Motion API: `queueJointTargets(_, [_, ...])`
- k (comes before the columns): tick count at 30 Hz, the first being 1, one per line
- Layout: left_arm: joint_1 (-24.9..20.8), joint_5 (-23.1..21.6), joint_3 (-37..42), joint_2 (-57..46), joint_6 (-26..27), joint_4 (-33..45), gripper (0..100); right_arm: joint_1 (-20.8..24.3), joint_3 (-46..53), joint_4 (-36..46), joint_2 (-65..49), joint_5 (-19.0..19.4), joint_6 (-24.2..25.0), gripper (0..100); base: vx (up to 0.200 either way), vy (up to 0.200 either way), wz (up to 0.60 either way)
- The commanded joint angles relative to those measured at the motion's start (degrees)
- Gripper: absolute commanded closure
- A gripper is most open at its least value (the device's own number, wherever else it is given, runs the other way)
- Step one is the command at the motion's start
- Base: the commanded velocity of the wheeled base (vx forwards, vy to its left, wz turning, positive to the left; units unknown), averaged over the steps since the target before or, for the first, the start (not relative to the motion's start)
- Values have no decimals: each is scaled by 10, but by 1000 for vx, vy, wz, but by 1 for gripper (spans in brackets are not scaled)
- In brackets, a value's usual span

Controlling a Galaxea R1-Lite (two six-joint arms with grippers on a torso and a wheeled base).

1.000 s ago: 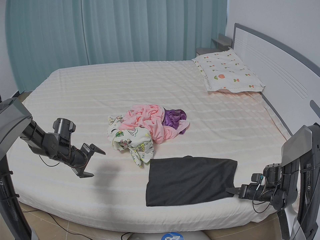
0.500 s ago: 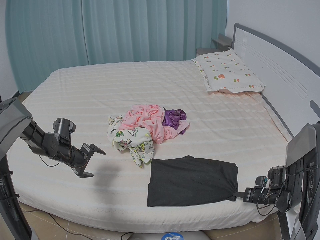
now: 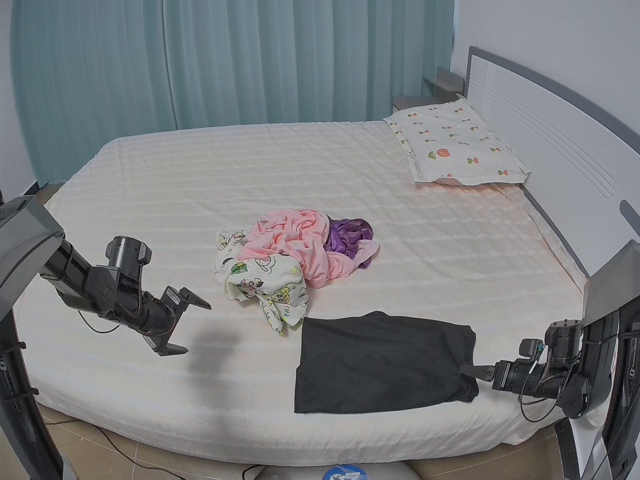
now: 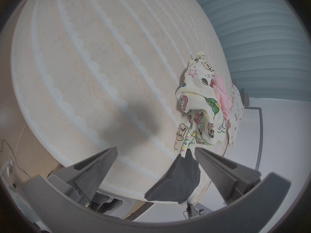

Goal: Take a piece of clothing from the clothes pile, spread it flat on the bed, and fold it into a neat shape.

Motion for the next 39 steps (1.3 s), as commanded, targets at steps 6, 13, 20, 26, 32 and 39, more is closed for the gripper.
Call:
queueJointTargets(6, [0, 0, 0, 0, 0, 0, 0, 145, -131, -9, -6, -106, 140, 0, 0, 0, 0])
queueJointTargets(13, [0, 2, 1, 0, -1, 0, 0, 184, -199, -9, 75, -107, 150, 0, 0, 0, 0])
queueJointTargets(20, [0, 2, 1, 0, -1, 0, 0, 159, -241, -1, 124, -104, 159, 0, 0, 0, 0])
queueJointTargets(26, [0, 2, 1, 0, -1, 0, 0, 157, -247, -9, 128, -105, 204, 0, 0, 0, 0])
queueJointTargets(32, [0, 2, 1, 0, -1, 0, 0, 152, -240, -9, 66, -107, 207, 0, 0, 0, 0])
queueJointTargets(39, [0, 2, -3, 1, 0, 0, 0, 114, -239, -9, 53, -111, 201, 0, 0, 0, 0])
